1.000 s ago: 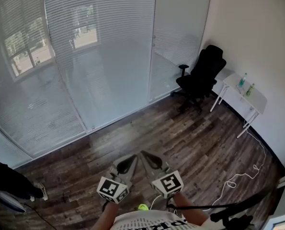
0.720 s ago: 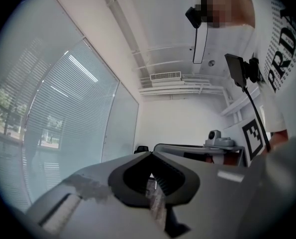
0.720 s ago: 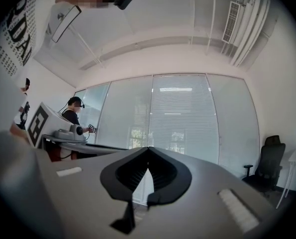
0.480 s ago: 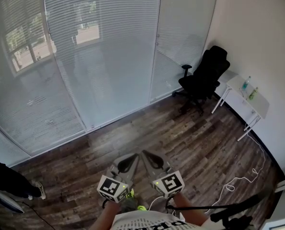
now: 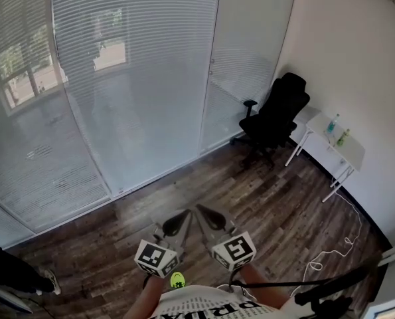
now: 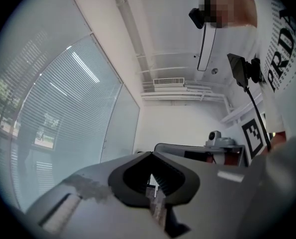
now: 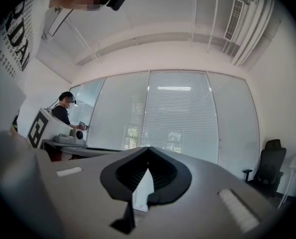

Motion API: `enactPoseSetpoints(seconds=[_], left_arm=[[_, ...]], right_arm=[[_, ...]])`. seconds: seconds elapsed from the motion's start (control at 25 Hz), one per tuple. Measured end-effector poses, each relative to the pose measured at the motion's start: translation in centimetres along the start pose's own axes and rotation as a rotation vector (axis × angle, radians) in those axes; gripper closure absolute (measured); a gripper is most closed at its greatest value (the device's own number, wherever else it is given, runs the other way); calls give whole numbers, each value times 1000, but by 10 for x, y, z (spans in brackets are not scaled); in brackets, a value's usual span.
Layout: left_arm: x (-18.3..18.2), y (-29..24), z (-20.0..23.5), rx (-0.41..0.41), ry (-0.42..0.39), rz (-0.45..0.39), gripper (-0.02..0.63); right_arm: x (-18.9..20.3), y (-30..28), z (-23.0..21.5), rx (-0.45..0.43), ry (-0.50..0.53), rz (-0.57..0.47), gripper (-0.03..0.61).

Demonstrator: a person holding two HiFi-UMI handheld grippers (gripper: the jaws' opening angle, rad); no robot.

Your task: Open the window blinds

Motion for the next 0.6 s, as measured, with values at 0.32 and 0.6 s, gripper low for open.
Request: enactPoseSetpoints(seconds=[0.32, 0.6], left_arm=[[-3, -14, 62, 45, -1, 5, 621], [5, -24, 99, 61, 13, 9, 621]], right_arm=[[8, -54, -7, 52, 18, 5, 571], [19, -83, -15, 80, 29, 25, 571]])
Point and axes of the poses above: the fingertips, and each gripper's own axes: y backward along the fingers, z to its left, x out of its underside, the point moved 8 cm from there along y, backward along the fingers, and after that the axes turned 3 degrees about x, right-handed, at the moved point
